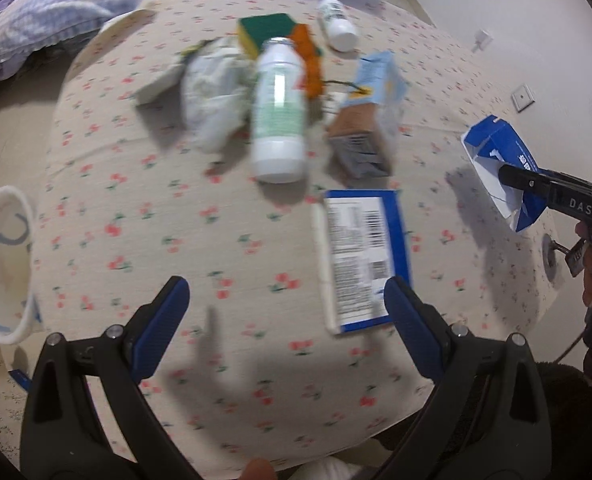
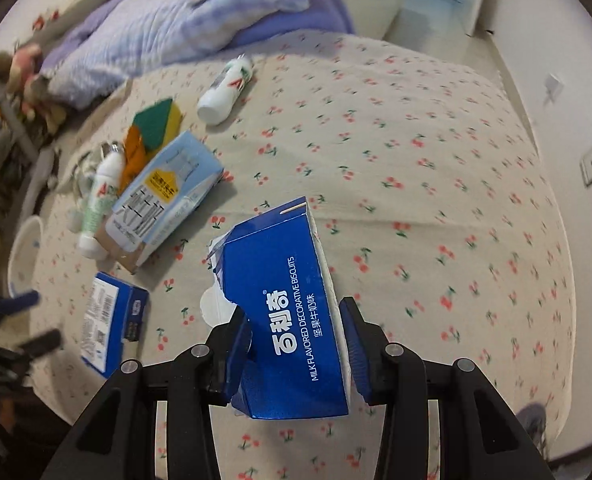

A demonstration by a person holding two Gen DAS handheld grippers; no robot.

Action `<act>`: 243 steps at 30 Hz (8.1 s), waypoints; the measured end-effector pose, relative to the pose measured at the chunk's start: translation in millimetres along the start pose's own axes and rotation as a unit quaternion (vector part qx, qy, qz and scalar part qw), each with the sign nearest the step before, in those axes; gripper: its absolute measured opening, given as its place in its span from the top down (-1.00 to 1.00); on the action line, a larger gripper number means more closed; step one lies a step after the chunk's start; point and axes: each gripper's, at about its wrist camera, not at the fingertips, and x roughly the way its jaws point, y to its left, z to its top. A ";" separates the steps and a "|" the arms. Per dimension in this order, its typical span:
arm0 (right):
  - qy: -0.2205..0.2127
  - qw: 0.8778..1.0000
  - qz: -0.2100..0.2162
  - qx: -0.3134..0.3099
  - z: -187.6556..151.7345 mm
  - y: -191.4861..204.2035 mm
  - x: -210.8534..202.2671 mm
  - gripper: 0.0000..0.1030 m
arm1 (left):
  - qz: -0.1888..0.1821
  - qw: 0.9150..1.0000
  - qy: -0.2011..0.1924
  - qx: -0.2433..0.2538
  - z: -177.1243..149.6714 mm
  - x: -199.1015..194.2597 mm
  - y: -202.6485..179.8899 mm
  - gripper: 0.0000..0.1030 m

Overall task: Collect trash
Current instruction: 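Drop the blue barcode box into the bin with the left tool while the right holds the biscuit box, then lower the blue biscuit box into the white bin and open the right tool, then reach the right tool to the milk carton and grasp it, then grasp the white drink bottle with the left tool while the right tool holds the milk carton, then carry both items over the white bin and open the left tool to drop the bottle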

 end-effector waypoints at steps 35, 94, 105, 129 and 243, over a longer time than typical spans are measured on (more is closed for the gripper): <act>-0.062 0.997 0.054 -0.005 2.0 86.3 -36.7 0.14 | 0.014 0.995 -0.090 -0.029 -25.5 -53.8 58.9 -0.12; -0.018 0.966 0.196 -0.169 36.9 440.2 81.9 -0.33 | 0.192 0.945 -0.110 -0.241 -102.9 -92.1 320.5 -0.81; -0.050 0.968 0.173 -0.175 35.5 410.7 48.4 -0.43 | 0.186 0.950 -0.110 -0.226 -100.3 -93.1 307.6 -0.81; -0.068 0.997 0.045 0.018 59.9 176.3 17.5 -0.60 | 0.131 0.972 -0.103 -0.167 -55.5 -81.7 217.6 -0.81; -0.043 0.989 0.143 -0.010 34.1 220.8 -2.2 -0.08 | 0.037 0.973 -0.112 -0.197 -44.9 -88.9 232.5 0.23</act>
